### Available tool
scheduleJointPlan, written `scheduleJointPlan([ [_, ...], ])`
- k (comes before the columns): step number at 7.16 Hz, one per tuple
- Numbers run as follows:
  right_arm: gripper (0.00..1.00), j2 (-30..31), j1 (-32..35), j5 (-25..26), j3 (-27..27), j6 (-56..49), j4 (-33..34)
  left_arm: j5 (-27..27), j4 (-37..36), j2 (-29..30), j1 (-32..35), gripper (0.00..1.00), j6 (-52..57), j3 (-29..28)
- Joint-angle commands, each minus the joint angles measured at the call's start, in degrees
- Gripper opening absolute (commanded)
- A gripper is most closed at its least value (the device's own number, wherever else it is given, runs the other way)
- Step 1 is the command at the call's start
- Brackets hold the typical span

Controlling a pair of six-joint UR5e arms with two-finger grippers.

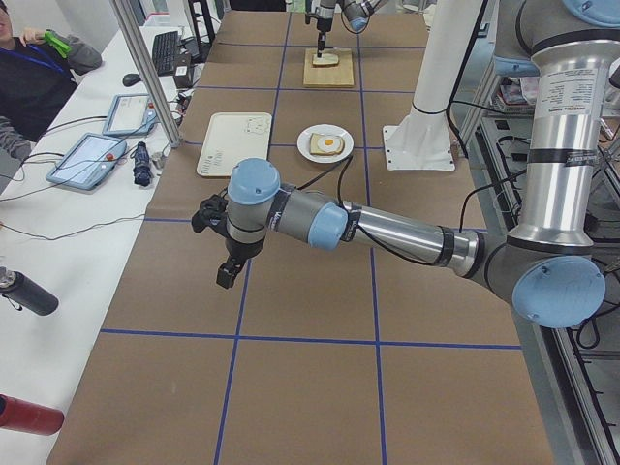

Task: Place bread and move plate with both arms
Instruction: 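Reach the right gripper down to the bread slice on the wooden board, then grasp the bread slice edge with the right gripper and lift it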

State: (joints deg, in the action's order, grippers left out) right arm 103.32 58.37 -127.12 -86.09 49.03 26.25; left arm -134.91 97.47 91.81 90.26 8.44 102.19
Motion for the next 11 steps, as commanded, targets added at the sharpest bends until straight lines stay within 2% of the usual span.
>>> scheduleJointPlan([
  [1, 0.0, 0.0, -0.5, 0.3, -0.4, -0.4, 0.0, 0.0, 0.0, 0.0, 0.0, 0.99, -0.1, 0.0],
  [4, 0.0, -0.1, -0.5, -1.1, -0.6, -0.8, 0.0, 0.0, 0.0, 0.1, 0.0, 0.99, -0.1, 0.1],
  [7, 0.0, -0.5, 9.1, -14.7, -1.4, -1.9, -0.2, 0.0, 0.0, 0.2, 0.0, 0.99, -1.5, 0.6],
  [9, 0.0, -0.9, 11.9, -19.9, -1.4, -2.0, -1.9, 0.0, 0.0, 0.2, 0.0, 0.99, -1.5, 0.6],
  [11, 0.0, -3.7, 16.8, -29.2, -1.4, -1.8, -2.0, 0.0, 0.0, 0.2, 0.0, 0.99, -1.6, 0.6],
])
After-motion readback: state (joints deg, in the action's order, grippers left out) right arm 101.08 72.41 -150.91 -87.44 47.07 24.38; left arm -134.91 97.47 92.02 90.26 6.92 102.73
